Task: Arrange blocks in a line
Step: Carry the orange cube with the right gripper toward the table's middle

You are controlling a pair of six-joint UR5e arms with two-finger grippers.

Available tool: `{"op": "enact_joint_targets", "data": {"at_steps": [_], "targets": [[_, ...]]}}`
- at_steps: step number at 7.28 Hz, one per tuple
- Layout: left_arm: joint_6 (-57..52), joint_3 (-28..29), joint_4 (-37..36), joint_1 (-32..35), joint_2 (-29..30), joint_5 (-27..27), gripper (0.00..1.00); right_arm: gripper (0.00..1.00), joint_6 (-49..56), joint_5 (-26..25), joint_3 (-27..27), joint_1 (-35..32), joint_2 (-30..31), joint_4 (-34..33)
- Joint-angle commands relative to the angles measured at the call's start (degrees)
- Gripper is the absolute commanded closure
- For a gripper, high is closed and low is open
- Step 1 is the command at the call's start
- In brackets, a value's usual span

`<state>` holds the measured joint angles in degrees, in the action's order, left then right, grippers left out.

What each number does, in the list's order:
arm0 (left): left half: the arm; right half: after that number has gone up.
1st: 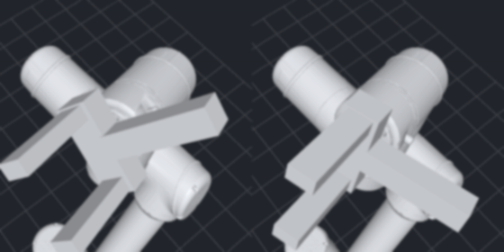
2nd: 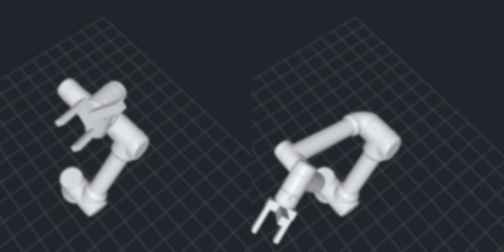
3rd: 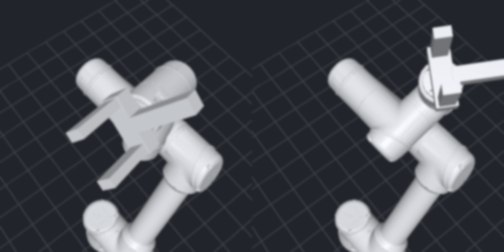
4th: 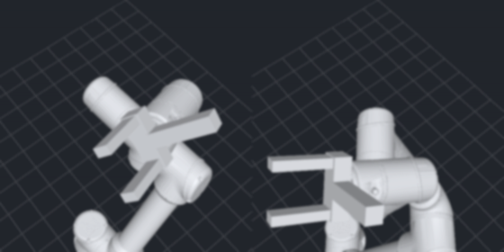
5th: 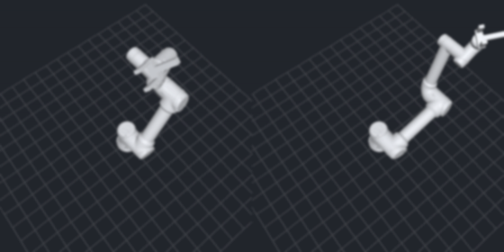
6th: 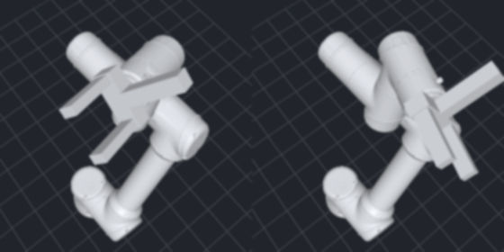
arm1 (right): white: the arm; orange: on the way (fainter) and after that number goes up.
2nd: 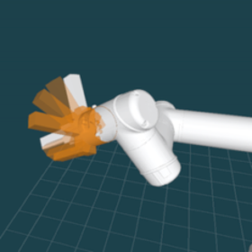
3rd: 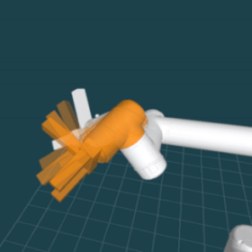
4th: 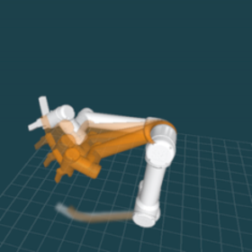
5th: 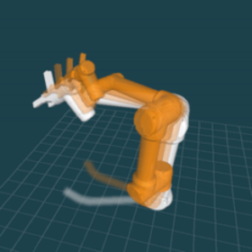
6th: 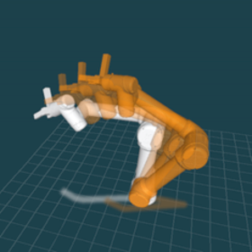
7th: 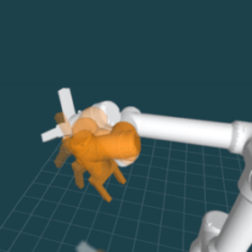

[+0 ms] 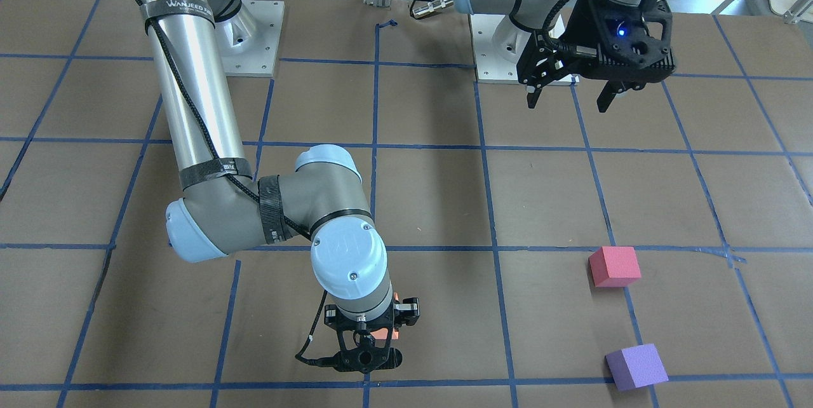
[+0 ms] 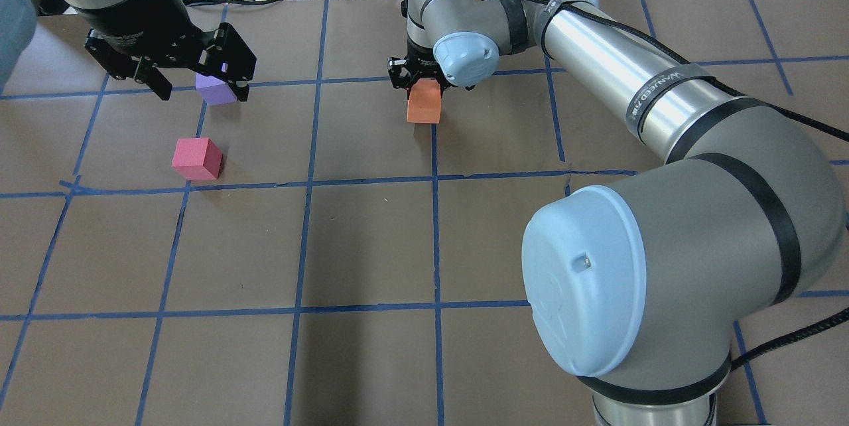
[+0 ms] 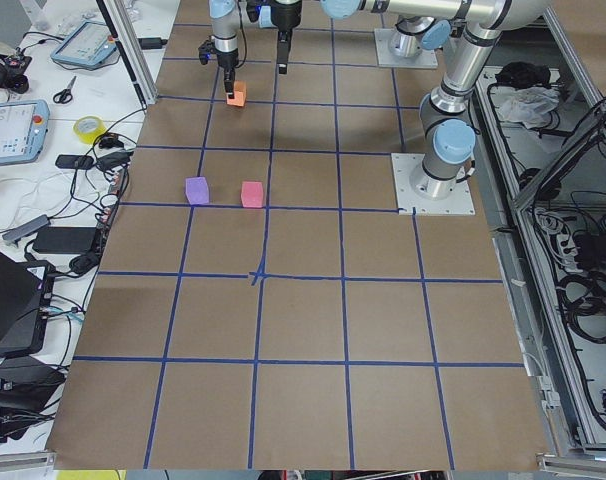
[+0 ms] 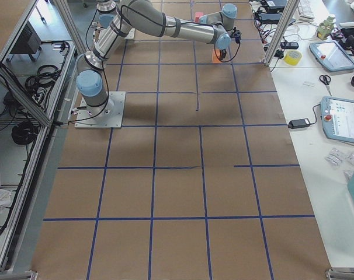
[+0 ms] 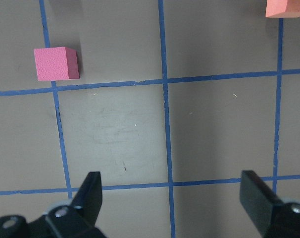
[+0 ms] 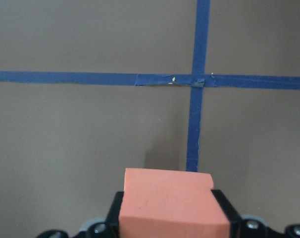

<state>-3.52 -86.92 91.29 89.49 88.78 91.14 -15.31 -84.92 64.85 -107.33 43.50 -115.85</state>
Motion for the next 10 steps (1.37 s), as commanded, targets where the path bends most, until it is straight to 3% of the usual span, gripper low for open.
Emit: {"op": "enact_joint_targets", "data": {"at_steps": [1, 10], "targets": [[0.0, 0.0, 0.0, 0.0, 0.0, 0.0, 0.0, 0.37, -0.2, 0.0, -0.3, -0.1, -0.5, 0.0], [-2.7, -0.5, -0.5, -0.5, -0.1, -0.2, 0.0, 0.35, -1.1, 0.7, -0.5, -0.3, -2.0, -0.2]]}}
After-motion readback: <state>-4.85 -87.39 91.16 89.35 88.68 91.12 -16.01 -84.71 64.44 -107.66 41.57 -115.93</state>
